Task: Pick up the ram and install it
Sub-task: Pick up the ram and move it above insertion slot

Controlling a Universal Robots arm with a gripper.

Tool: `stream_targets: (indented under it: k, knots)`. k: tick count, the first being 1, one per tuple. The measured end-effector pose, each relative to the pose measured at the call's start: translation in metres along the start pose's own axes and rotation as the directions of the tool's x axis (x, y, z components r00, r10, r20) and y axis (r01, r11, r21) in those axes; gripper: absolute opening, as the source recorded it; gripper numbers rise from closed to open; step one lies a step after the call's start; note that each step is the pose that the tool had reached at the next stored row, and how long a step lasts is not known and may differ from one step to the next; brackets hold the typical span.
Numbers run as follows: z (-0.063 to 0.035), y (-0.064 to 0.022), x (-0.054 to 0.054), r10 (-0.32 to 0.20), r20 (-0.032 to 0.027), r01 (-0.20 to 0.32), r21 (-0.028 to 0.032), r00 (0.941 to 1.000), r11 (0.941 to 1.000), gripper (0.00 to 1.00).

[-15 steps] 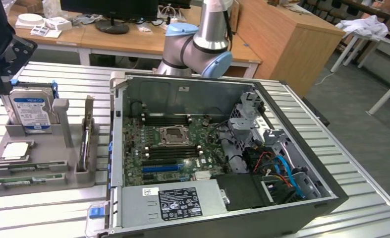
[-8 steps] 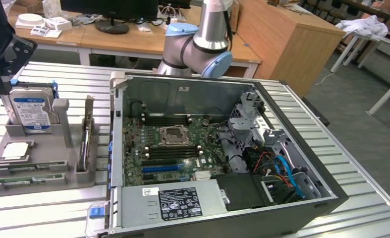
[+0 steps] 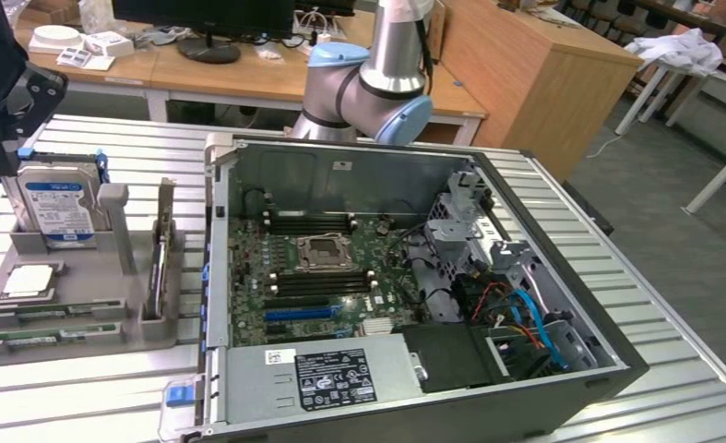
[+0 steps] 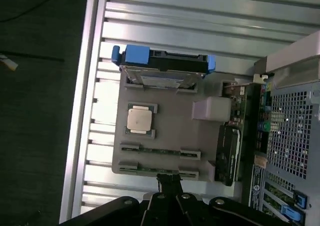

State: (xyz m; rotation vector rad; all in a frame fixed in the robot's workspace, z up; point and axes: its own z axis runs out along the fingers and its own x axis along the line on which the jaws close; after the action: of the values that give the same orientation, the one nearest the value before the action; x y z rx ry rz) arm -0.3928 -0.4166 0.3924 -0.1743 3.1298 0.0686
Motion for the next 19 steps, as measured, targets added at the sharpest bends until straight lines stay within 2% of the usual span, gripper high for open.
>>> stream_targets:
  k: [5, 10, 14, 19]
  knots:
    - [0.0, 0.0, 0.0, -0.068, -0.0029, 0.068, -0.0007, 0.9976, 0.9977, 0.11]
    - [0.0, 0.0, 0.0, -0.134, -0.0057, 0.134, -0.0015, 0.9909, 0.9909, 0.11]
    - [0.0, 0.0, 0.0, -0.189, -0.0081, 0.189, -0.0024, 0.9819, 0.9819, 0.11]
    - [0.0, 0.0, 0.0, -0.258, -0.0108, 0.258, -0.0036, 0.9661, 0.9662, 0.11]
